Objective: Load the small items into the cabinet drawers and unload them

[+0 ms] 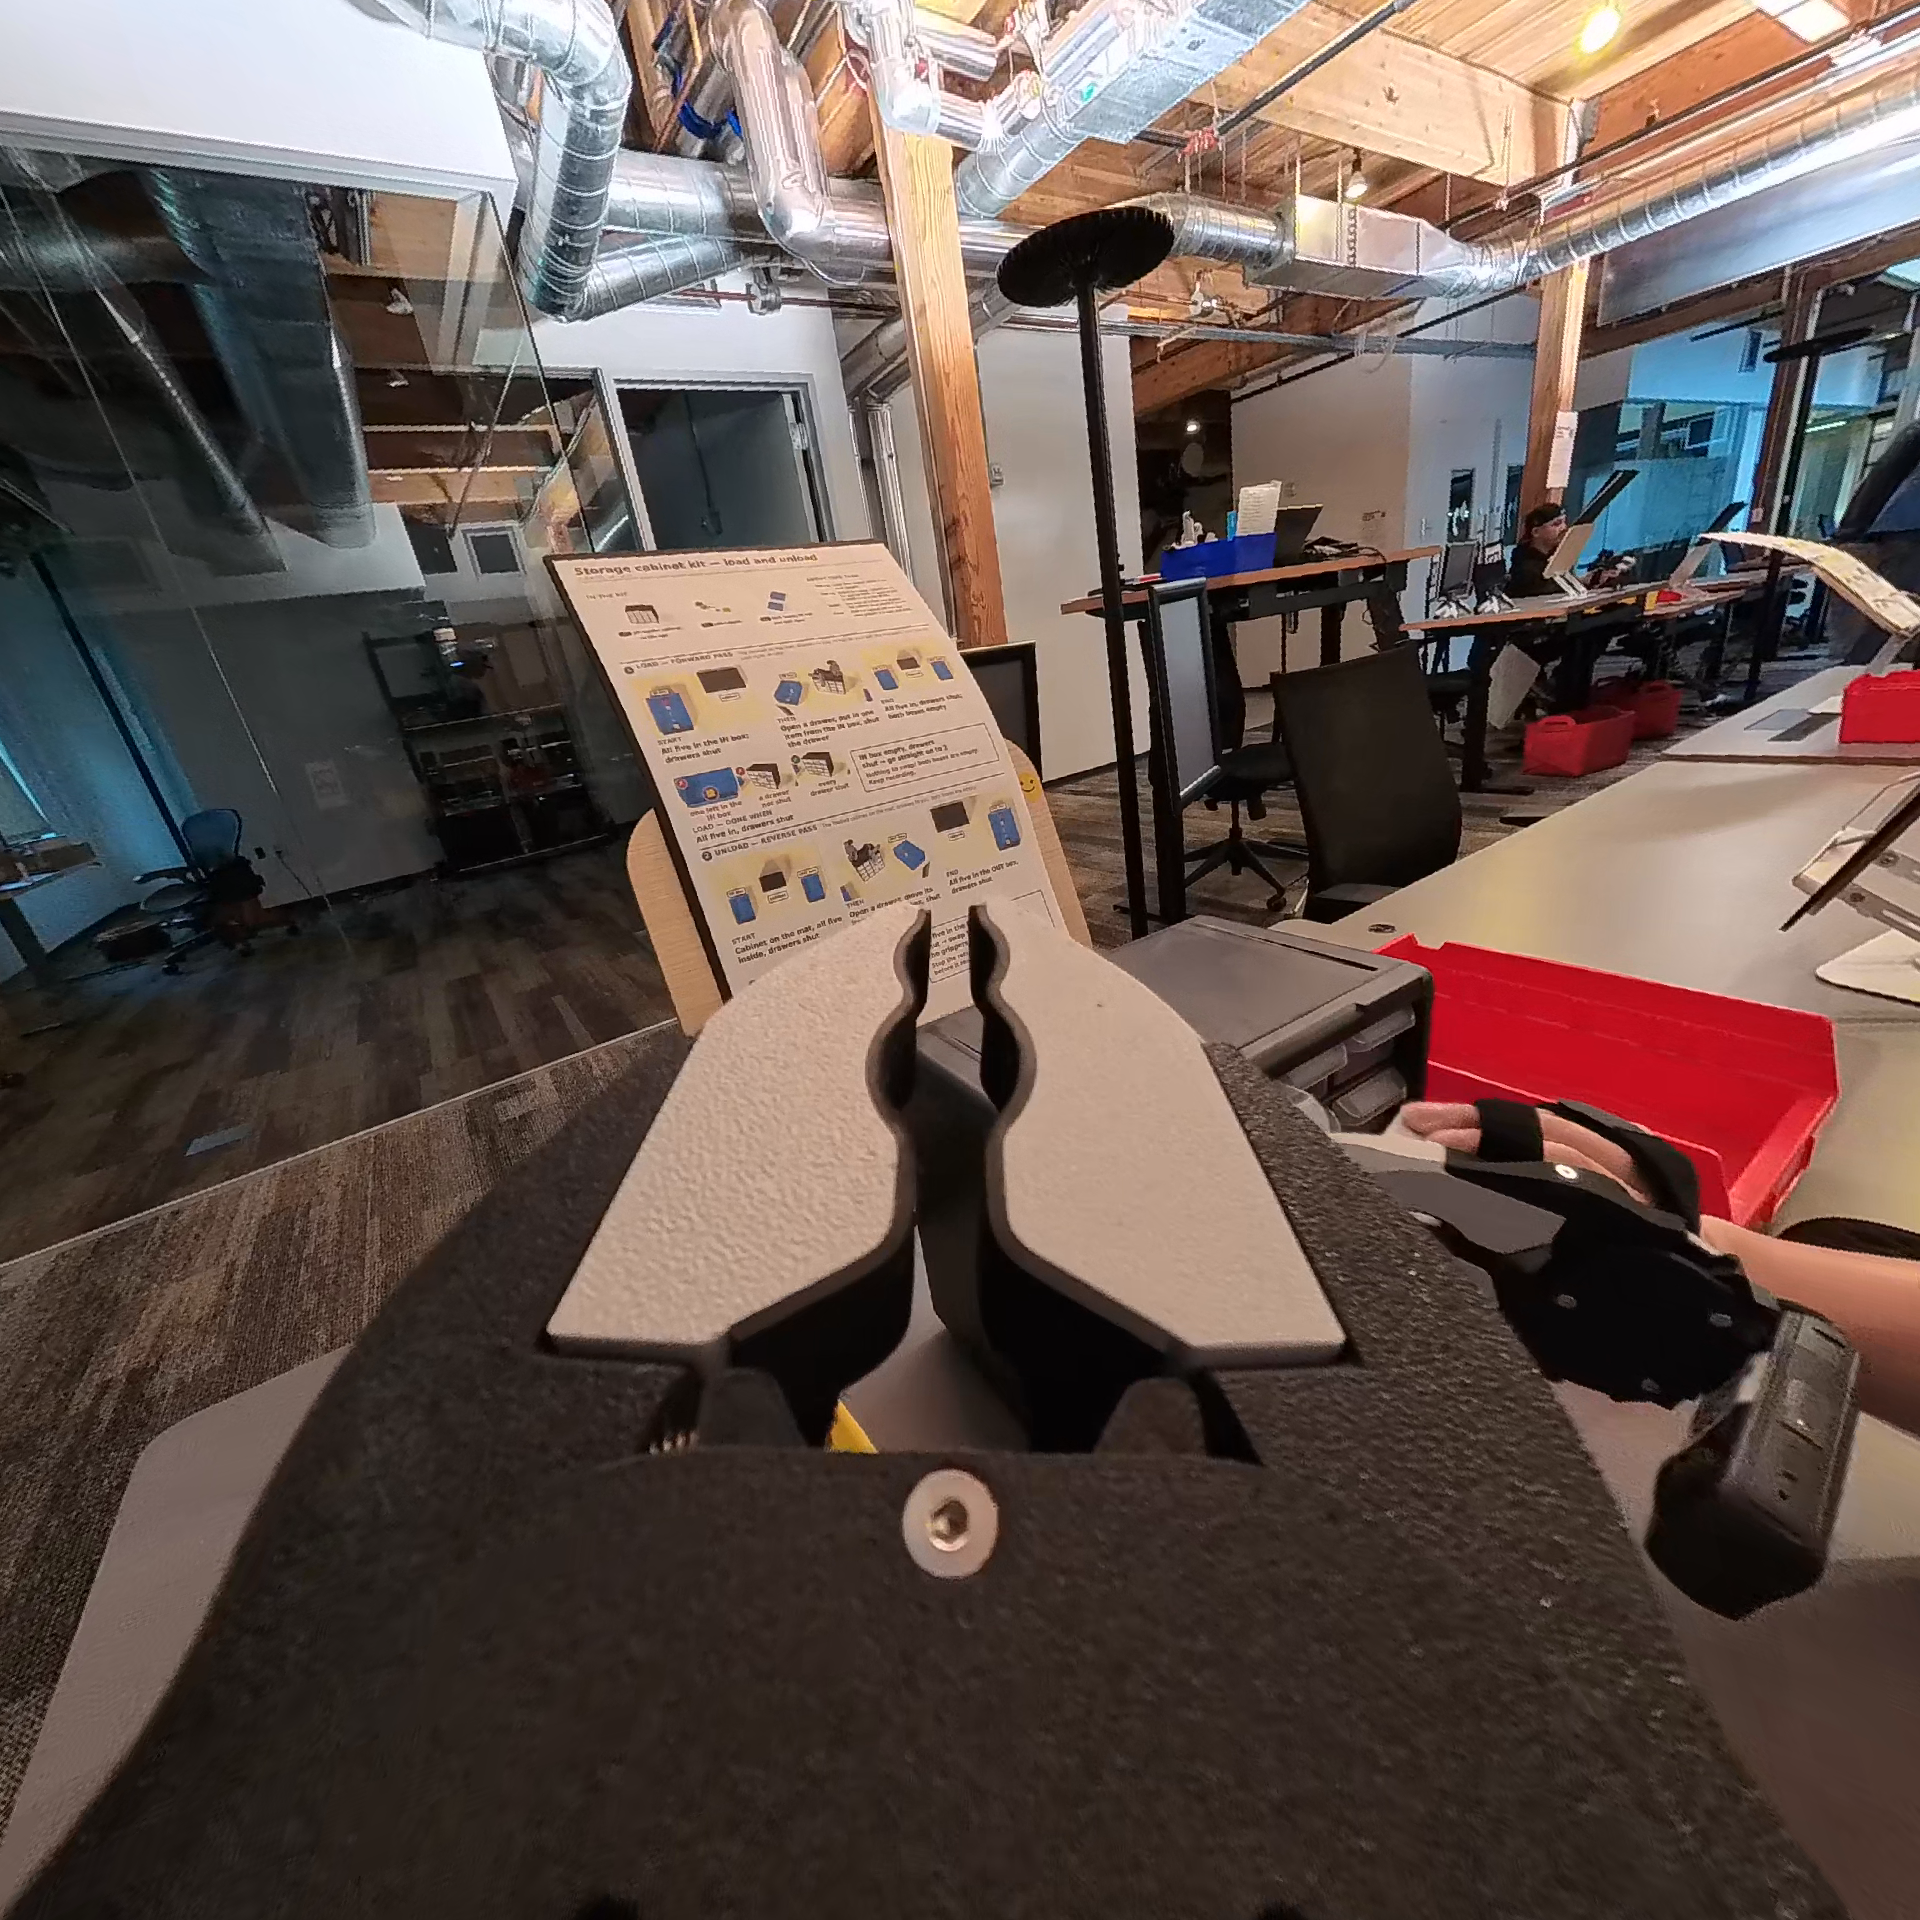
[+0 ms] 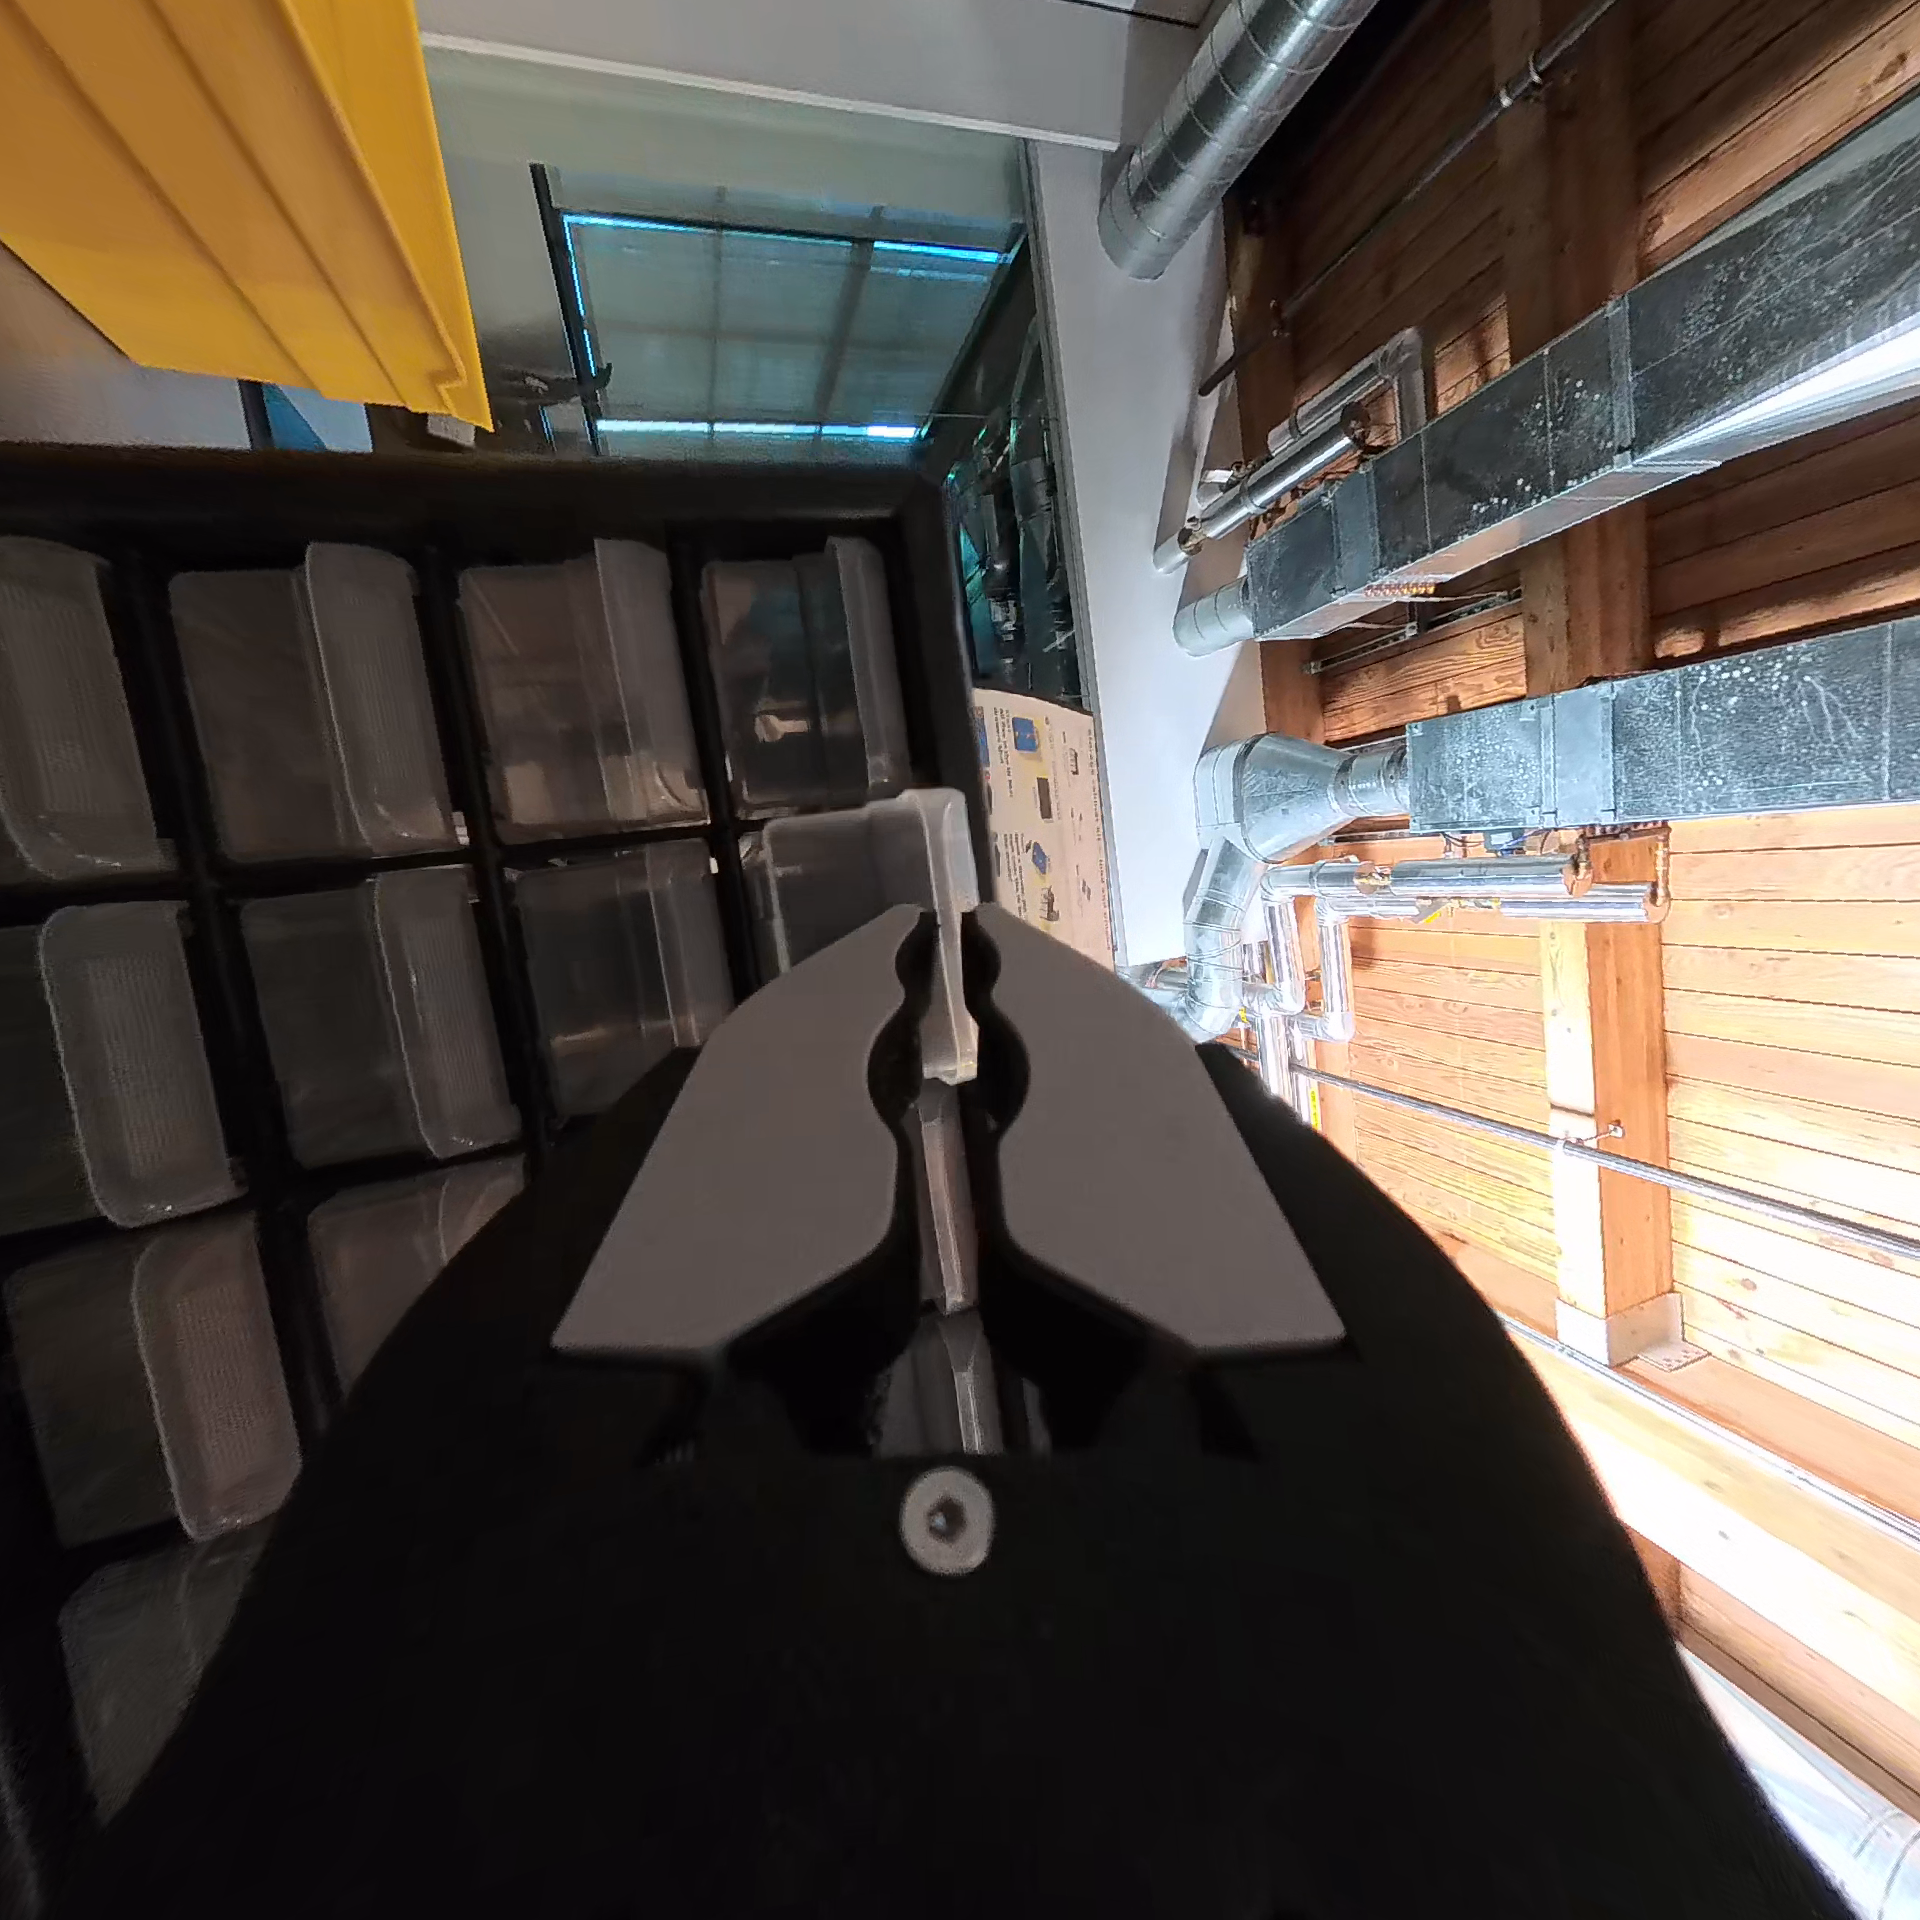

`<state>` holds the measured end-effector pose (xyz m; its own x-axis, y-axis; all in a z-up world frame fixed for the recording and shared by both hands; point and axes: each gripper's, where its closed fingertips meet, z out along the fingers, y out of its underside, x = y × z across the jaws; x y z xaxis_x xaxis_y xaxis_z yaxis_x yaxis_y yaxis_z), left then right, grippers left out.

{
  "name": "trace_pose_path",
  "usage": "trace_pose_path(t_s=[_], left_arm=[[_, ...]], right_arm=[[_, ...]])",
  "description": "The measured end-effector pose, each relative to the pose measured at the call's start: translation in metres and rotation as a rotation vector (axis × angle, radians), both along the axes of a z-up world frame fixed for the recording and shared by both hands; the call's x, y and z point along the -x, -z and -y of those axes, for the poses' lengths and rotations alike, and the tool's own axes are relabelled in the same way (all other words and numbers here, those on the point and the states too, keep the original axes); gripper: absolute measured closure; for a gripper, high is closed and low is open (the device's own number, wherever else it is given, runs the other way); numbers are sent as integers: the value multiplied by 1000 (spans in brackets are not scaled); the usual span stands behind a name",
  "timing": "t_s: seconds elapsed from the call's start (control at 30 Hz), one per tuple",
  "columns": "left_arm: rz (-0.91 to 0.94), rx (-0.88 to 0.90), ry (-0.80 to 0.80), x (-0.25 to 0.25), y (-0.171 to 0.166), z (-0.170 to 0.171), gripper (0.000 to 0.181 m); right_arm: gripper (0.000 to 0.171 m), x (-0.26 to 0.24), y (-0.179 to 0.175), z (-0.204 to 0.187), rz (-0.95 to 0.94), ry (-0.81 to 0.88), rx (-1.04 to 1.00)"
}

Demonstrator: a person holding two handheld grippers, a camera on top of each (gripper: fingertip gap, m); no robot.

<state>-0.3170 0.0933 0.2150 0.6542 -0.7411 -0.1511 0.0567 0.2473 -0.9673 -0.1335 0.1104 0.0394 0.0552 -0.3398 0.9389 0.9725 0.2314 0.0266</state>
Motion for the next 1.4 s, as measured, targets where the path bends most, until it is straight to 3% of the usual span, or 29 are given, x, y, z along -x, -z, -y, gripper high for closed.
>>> trace_pose_path(t_s=[1.4], left_arm=[[-9,13,-5,-1,2,-3,174]], right_arm=[[166,19,0,37,-6,-77,-8]])
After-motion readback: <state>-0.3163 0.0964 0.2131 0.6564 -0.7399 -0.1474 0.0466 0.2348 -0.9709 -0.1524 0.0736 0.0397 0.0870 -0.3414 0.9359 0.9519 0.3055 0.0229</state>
